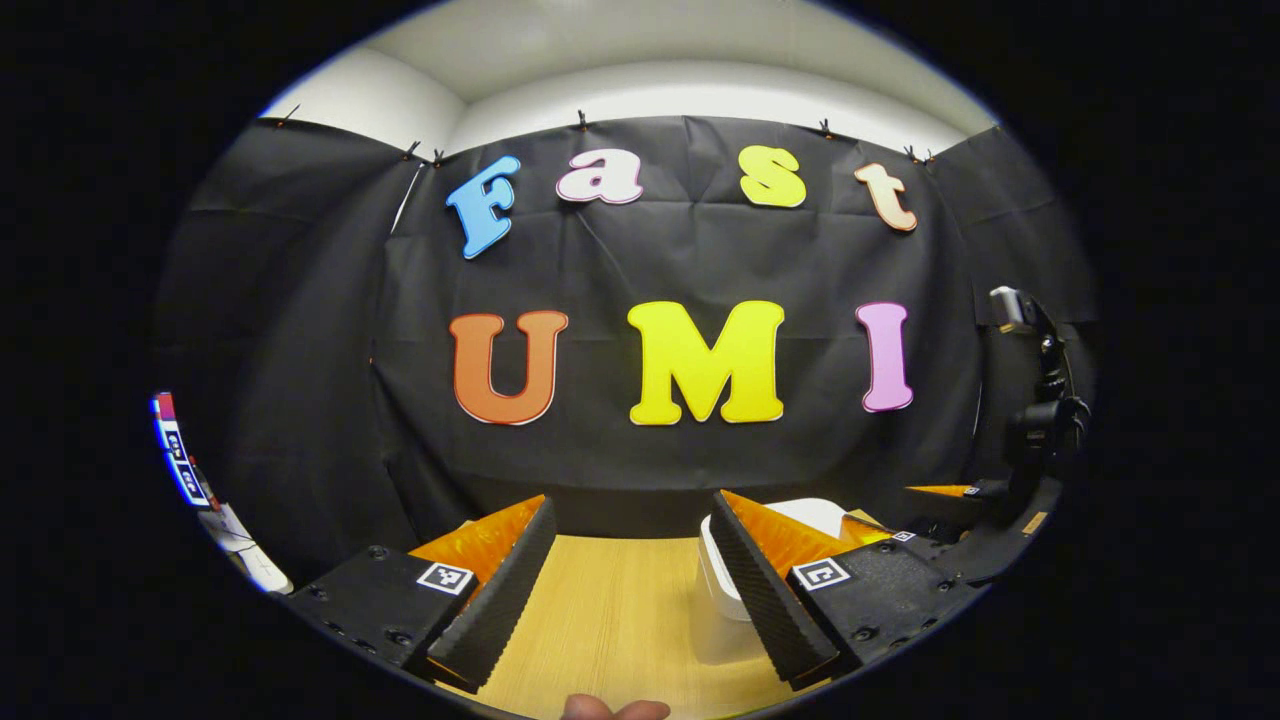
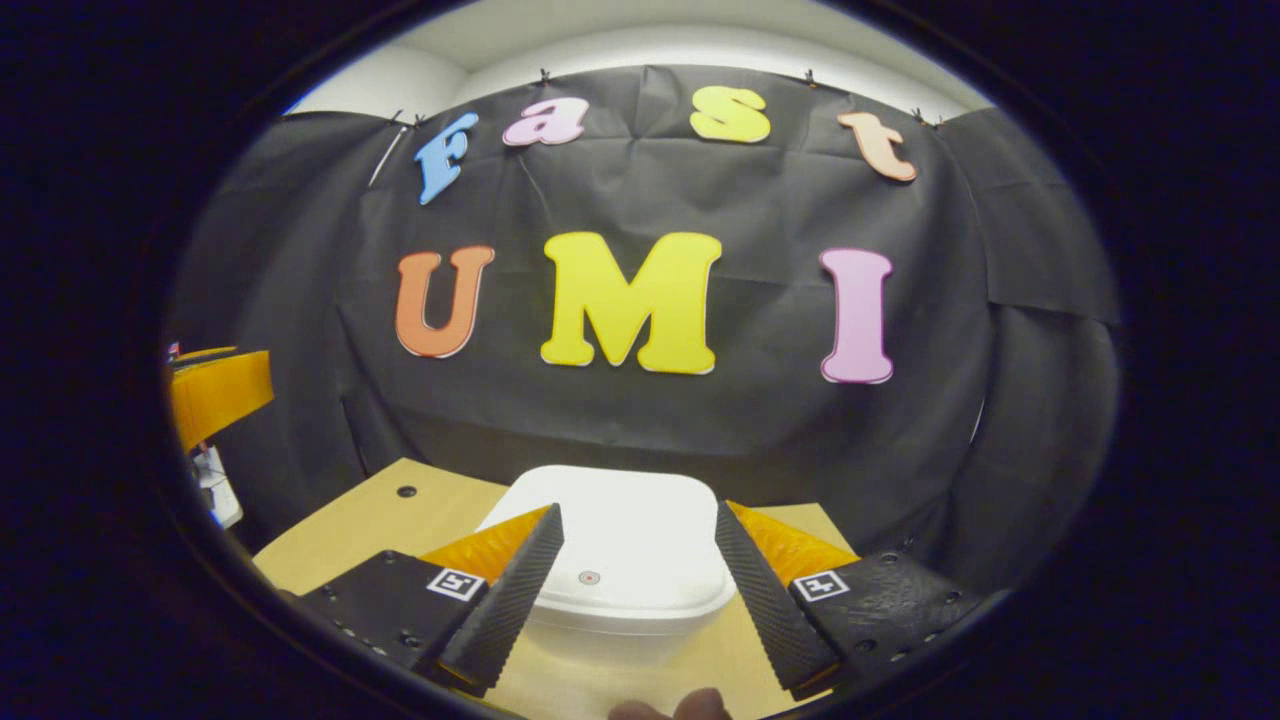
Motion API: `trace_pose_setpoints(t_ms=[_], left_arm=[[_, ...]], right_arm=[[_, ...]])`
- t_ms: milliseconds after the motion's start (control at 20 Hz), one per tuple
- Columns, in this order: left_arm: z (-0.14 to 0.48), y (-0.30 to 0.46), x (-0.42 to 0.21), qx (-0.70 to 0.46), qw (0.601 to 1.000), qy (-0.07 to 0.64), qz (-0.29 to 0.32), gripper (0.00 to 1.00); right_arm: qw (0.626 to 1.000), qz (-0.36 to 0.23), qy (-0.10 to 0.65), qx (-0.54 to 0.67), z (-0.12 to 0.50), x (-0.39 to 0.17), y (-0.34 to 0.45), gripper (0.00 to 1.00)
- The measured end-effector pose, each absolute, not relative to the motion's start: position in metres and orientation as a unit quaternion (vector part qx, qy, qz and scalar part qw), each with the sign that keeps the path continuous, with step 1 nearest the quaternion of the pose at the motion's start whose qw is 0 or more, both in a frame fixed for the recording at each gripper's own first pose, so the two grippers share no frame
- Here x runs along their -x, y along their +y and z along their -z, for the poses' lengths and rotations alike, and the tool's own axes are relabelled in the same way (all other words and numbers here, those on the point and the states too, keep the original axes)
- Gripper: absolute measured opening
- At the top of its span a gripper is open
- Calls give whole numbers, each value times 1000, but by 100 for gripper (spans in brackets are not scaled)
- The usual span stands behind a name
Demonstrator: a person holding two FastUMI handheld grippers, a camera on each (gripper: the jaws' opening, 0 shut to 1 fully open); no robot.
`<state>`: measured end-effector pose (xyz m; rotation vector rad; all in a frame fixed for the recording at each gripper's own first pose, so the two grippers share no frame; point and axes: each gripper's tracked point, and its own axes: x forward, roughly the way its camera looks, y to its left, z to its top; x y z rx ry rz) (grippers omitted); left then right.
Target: Press the lid of the desktop garbage bin to open it, pick up the crumpled paper on the desktop and throw it into the bin, then pick up the pop can on the desktop and drop it into the bin, and finally close the garbage bin lid.
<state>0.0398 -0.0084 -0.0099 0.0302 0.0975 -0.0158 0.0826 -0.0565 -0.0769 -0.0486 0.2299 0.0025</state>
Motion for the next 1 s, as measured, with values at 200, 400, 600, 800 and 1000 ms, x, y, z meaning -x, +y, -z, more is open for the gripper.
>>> trace_pose_setpoints(t_ms=[200,400,600,800,1000], left_arm=[[-9,-19,-43,-11,999,36,18,99],[-17,-23,-39,-8,999,28,14,99],[-13,-21,-35,0,1000,27,-1,100],[-2,-19,-32,-1,999,34,-11,100],[4,-24,-34,-1,999,41,-5,100]], right_arm=[[997,22,69,3,33,-64,-80,98],[998,33,53,-20,17,-46,-83,97],[999,22,46,-18,10,-35,-78,97],[998,23,43,-27,8,-32,-81,97],[998,23,43,-26,7,-34,-83,95]])
